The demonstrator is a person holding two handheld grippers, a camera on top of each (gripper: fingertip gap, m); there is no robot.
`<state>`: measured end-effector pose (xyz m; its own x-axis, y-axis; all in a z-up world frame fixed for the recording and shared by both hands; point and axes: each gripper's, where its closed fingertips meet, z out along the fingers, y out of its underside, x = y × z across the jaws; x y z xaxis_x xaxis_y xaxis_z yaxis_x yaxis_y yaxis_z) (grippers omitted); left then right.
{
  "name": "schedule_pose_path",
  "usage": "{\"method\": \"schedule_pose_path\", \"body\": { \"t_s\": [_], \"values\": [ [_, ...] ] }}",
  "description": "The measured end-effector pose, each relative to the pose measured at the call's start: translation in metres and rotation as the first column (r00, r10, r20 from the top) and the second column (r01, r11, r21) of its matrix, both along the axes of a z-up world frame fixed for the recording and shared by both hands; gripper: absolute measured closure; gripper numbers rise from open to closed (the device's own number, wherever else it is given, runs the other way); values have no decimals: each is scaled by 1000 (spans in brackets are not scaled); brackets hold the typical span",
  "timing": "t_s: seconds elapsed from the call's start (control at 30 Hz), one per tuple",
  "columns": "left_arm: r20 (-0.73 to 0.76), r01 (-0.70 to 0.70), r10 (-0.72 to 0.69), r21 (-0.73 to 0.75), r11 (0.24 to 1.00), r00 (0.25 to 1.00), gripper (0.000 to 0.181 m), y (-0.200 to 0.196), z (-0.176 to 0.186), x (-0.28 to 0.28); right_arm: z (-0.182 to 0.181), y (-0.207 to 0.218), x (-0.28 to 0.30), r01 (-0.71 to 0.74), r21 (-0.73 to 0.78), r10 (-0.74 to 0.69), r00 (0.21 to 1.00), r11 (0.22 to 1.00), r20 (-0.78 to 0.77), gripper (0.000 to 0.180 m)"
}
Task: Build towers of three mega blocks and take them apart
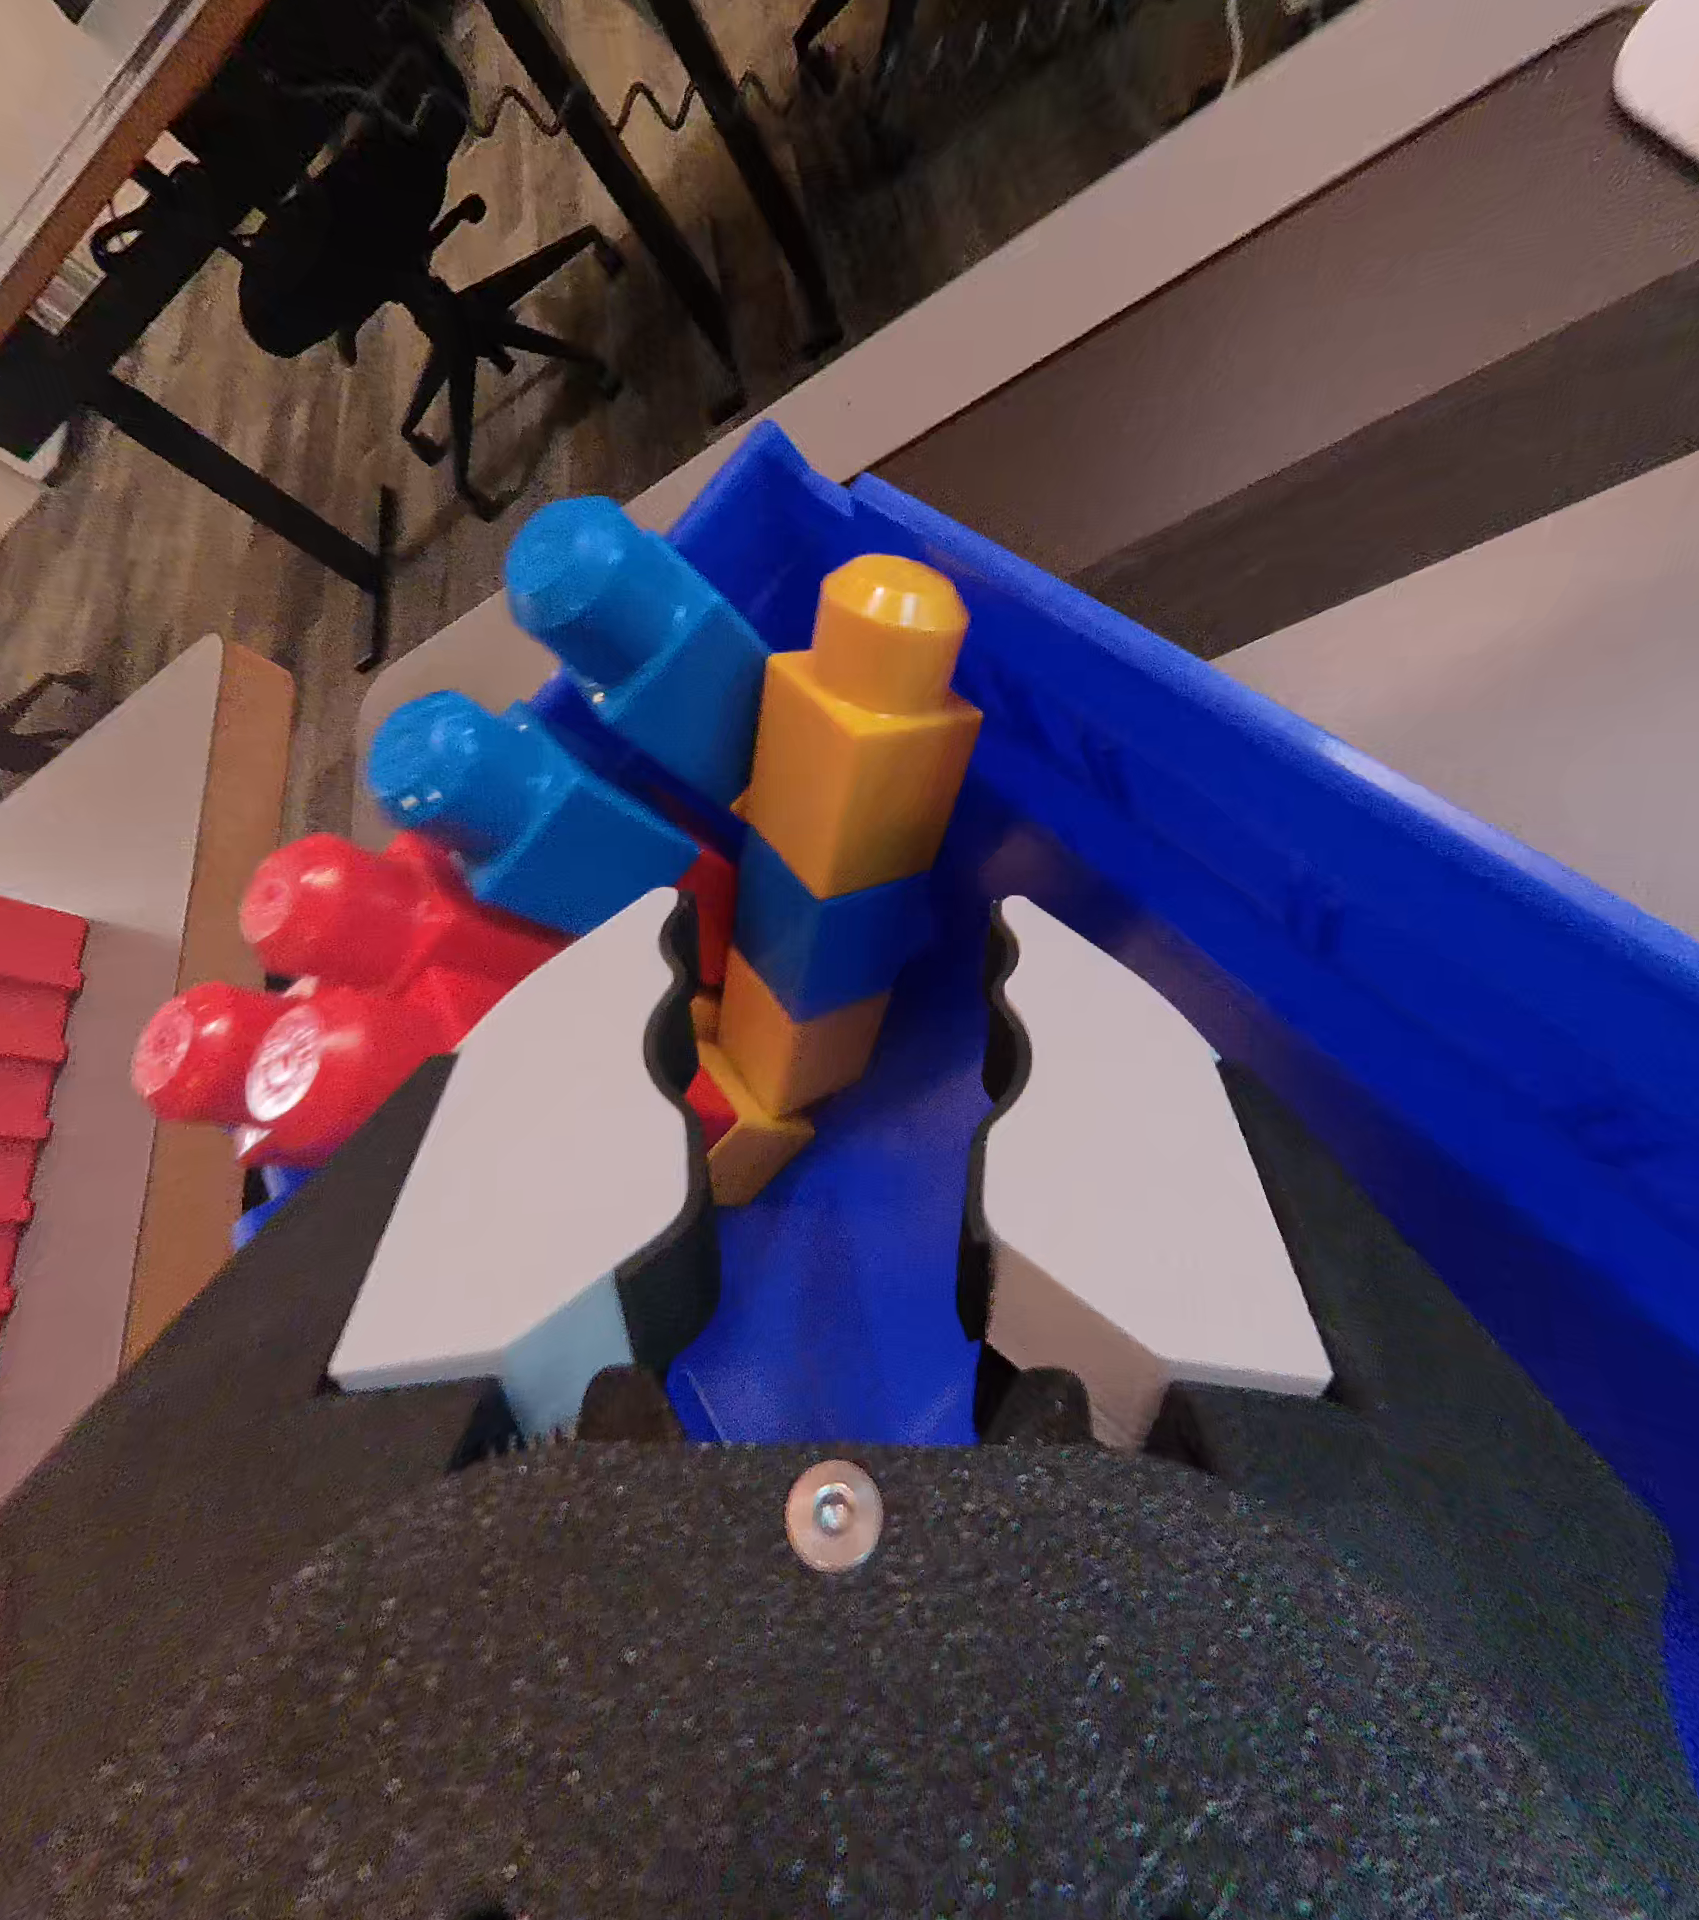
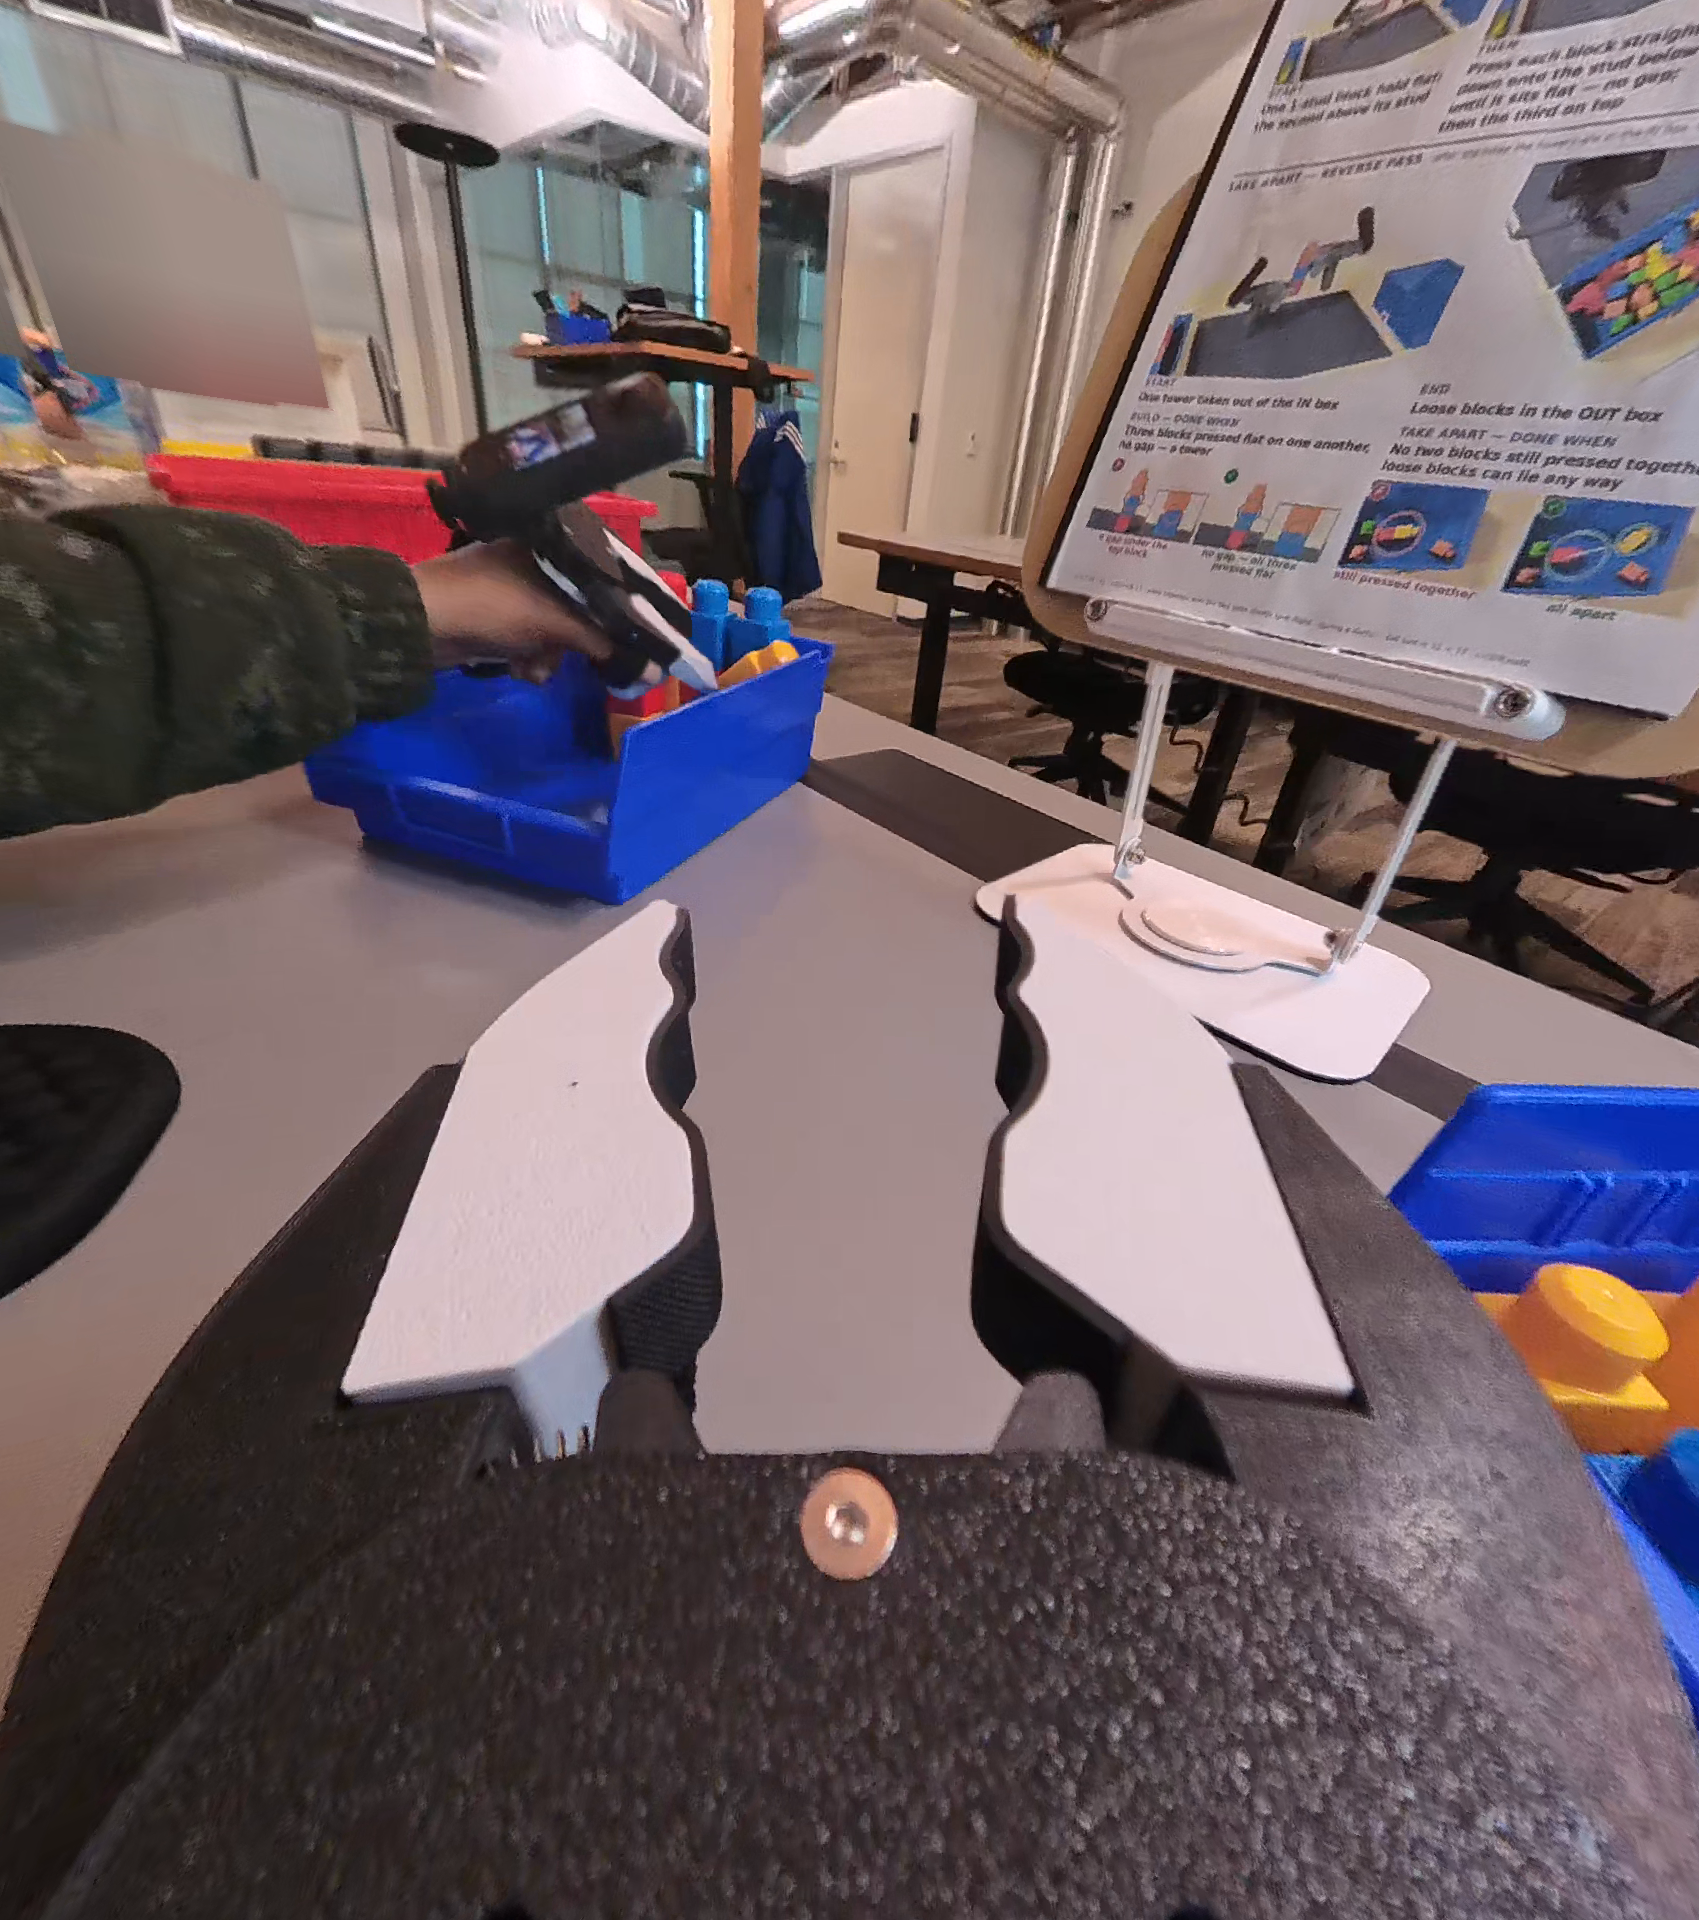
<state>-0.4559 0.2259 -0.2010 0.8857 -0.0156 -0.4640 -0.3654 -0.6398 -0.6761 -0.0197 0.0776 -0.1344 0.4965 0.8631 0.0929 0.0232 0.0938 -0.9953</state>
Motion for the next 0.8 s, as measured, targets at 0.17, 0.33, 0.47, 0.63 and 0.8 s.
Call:
{"method": "schedule_pose_path", "body": {
  "t_s": [0.17, 0.33, 0.47, 0.63, 0.8],
  "values": [
    [-145, -84, 92, 63, 994, 985, 117, 27, -24, -13, -6, -2, -6, -9, 4, 9, 1000, 1000, 20, 124],
    [-272, -130, 135, 35, 991, 953, 139, 32, -28, -27, -8, -4, -5, -9, 6, 9, 1000, 1000, 29, 126],
    [-171, -63, 85, 130, 990, 982, 138, 23, 11, -3, -4, -6, -2, -15, 25, 15, 1000, 1000, 24, 128],
    [-42, 264, -266, 344, 901, 963, 139, -37, 92, 101, -1, -13, -6, -79, -1, 79, 997, 997, 5, 130],
    [209, 752, -824, 337, 566, 527, 139, -158, 96, 275, 14, -39, -24, -236, 15, 236, 972, 972, -15, 131]
  ]
}}
